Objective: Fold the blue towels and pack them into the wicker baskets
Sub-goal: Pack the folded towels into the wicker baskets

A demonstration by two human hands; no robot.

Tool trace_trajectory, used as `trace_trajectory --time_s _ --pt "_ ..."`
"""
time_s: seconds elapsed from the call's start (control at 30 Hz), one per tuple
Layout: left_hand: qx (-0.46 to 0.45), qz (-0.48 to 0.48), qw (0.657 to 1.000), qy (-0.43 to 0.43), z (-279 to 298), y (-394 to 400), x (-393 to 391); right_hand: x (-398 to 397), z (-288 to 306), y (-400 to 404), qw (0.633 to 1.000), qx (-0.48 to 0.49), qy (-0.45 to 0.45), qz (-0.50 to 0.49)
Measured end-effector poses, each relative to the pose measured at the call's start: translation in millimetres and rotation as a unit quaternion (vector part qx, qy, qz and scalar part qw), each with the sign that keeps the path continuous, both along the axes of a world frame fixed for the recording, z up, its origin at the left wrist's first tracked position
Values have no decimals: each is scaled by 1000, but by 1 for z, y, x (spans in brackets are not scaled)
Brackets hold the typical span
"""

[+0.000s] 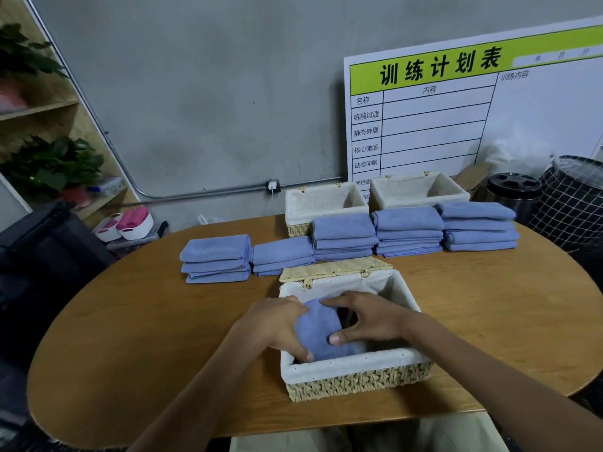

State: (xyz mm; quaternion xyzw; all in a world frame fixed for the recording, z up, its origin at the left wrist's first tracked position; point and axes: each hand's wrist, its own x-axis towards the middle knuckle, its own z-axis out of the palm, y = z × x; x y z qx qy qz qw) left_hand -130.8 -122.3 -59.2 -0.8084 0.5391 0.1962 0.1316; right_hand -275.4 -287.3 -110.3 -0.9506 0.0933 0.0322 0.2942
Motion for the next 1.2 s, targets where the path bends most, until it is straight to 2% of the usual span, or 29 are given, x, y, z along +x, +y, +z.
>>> trace_trajectory --time_s 0.1,0.27,0.37,0.43,0.5,0.57,0.6,0.67,0.83,0.93,1.07,1.2 --pt "-12 2 999 35 4 4 4 0 2 2 1000 -1 7 5" --pt "8 -20 999 -25 0 -1 -6 4 1 4 1000 -25 14 13" --pt "7 -6 999 30 21 0 8 6 19 1 998 -44 -24 28" --pt "-75 29 991 102 44 2 26 10 38 -8 995 -38 -90 -3" --pt "-197 93 965 148 64 -5 47 19 57 -24 985 -50 -153 -71" --pt "-274 123 946 121 73 -25 70 34 68 -41 972 -59 -194 -121" --pt "-286 118 948 77 70 -39 84 43 69 -49 969 -66 -201 -129" --pt "-265 103 959 -4 51 -71 114 62 63 -61 971 -69 -186 -131" --pt "-175 113 973 -98 -23 -129 174 94 35 -69 983 -56 -129 -119" --pt "-149 92 981 -85 -47 -138 186 101 17 -69 990 -2 -117 -83" --pt "-125 77 987 -58 -61 -142 193 102 8 -72 990 -11 -115 -78" --pt "-139 71 987 -46 -54 -144 196 103 8 -72 989 -17 -111 -97"
